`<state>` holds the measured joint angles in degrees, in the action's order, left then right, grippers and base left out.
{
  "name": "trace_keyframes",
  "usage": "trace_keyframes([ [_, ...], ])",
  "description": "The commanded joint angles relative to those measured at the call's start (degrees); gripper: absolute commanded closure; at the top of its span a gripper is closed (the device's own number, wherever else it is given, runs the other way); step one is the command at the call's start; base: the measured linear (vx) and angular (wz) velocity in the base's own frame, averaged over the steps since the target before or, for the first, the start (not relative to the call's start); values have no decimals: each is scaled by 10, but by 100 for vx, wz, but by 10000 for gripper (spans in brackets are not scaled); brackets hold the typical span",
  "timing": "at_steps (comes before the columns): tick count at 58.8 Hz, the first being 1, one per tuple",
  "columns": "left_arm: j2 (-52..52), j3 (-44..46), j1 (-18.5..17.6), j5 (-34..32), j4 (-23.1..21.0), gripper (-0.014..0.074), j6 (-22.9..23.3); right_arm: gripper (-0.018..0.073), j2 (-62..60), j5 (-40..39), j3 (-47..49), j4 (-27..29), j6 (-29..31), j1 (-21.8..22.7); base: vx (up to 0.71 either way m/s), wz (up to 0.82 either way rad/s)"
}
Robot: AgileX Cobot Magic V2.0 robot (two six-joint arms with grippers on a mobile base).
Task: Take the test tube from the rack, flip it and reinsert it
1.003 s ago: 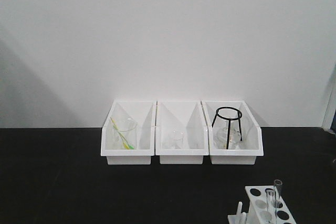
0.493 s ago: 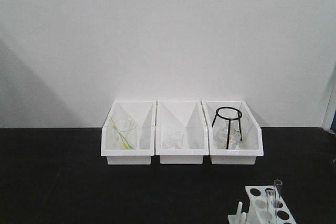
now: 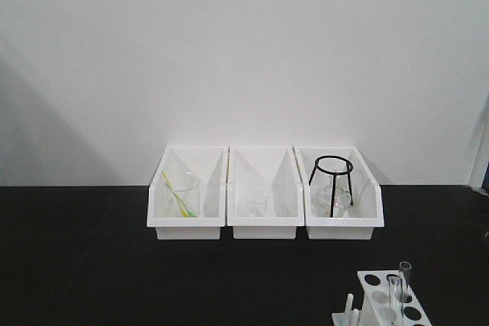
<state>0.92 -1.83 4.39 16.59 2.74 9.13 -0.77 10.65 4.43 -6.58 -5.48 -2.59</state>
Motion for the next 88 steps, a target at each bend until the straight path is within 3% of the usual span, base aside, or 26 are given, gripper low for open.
trace_keyframes([
  [1, 6, 0, -4, -50, -2, 603, 0, 572, -6, -57, -20, -13, 8, -16, 0, 0],
  [8, 6, 0, -4, -50, -2, 603, 0, 572, -5, -58, -58, -19, 8, -36, 0, 0],
  [88, 6, 0, -4, -50, -2, 603, 0, 571, -4, -37, -62, -16, 1, -31, 0, 0],
])
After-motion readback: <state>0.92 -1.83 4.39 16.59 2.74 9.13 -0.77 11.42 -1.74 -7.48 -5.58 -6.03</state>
